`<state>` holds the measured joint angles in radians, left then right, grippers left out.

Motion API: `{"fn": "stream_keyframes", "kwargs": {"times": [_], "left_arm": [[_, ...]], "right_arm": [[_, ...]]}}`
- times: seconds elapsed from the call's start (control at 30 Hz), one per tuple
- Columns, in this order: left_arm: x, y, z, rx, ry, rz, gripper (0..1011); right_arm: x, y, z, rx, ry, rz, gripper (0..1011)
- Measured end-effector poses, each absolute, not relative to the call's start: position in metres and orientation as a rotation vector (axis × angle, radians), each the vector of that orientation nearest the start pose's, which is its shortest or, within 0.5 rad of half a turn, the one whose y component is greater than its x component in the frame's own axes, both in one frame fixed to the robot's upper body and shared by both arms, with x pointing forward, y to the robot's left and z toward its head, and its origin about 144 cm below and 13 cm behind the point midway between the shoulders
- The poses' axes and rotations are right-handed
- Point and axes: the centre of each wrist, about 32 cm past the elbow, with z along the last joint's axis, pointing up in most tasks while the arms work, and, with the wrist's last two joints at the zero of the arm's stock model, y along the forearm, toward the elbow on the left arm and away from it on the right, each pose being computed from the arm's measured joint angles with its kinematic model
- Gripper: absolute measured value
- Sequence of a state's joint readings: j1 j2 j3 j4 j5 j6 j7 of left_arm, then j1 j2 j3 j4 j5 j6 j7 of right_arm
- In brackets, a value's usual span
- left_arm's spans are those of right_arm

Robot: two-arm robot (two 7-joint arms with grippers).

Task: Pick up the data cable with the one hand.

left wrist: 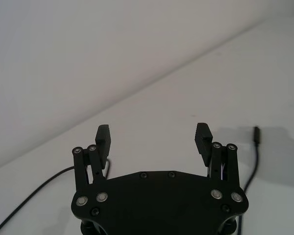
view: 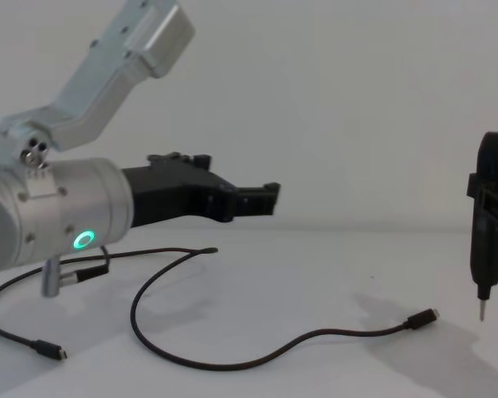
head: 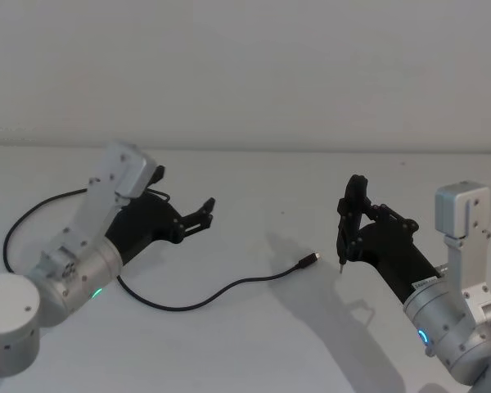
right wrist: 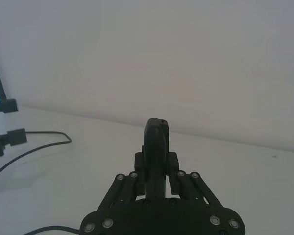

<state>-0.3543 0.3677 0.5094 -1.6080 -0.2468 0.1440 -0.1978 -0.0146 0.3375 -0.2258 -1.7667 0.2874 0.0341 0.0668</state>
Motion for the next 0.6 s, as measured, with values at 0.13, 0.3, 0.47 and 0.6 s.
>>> {"fn": "stream_keyframes", "kwargs": {"times": [0.13, 0.3, 0.47, 0.6], "left_arm": [[0.522, 0.178, 1.244, 0.166, -0.188, 0.84, 1004], [0.531, 0.175, 1.253, 0.215, -0.153, 0.768, 1004], [0.541, 0.175, 1.261, 0.276, -0.12, 0.697, 1004], [0.55, 0.176, 1.267, 0.341, -0.098, 0.634, 1005]], "right_arm": [[0.443, -0.237, 1.189, 0.026, -0.075, -1.23, 274], [0.443, -0.237, 1.189, 0.026, -0.075, -1.229, 274], [0.443, -0.237, 1.189, 0.026, -0.075, -1.23, 274], [0.443, -0.237, 1.189, 0.026, -0.075, -1.229, 275]]}}
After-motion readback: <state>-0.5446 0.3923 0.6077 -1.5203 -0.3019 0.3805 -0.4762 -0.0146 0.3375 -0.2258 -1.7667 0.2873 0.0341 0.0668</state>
